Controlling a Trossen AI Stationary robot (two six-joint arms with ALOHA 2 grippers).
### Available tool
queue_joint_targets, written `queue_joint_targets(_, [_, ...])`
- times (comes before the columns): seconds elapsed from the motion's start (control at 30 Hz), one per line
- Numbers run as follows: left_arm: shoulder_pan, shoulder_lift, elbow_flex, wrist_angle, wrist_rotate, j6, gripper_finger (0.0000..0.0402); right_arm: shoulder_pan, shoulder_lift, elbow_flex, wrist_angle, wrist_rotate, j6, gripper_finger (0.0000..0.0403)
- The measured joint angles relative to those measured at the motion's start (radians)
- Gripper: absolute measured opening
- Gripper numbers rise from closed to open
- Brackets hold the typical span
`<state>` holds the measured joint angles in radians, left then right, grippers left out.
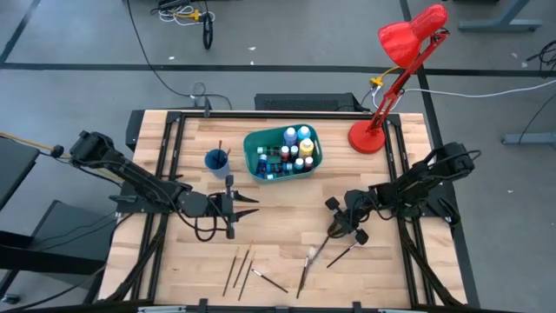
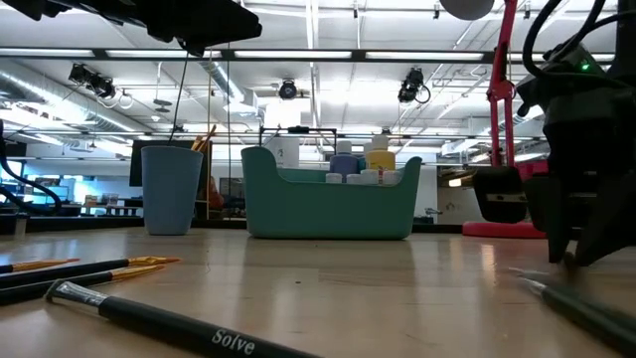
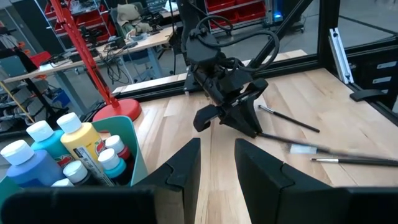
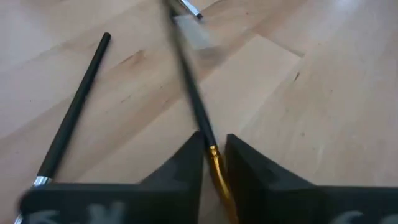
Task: Pick & Place Paint Supplies
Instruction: Put the gold paint brush into the blue cup
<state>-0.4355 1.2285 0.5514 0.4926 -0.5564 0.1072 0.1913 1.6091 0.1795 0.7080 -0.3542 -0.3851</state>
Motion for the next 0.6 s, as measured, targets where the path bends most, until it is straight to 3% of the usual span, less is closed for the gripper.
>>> queue_joint_targets(0.17, [0.0, 0.0, 0.0, 0.0, 0.0, -0.014, 0.0109, 0.0, 0.001, -0.002, 0.006, 0.008, -0.038, 0.0012])
queue_joint_targets(0.37, [0.0, 0.0, 0.0, 0.0, 0.0, -0.014, 0.0109, 0.0, 0.001, -0.006, 0.039, 0.01, -0.069, 0.0012])
queue_joint_targets(0.5, [0.001, 0.0, 0.0, 0.002, 0.0, -0.01, 0.0109, -0.001, -0.018, -0.013, 0.19, 0.038, -0.1, 0.0009])
queue_joint_targets(0.6, [0.009, 0.0, 0.0, 0.022, -0.002, 0.004, 0.0109, -0.002, -0.05, -0.005, 0.357, 0.131, -0.196, 0.0009])
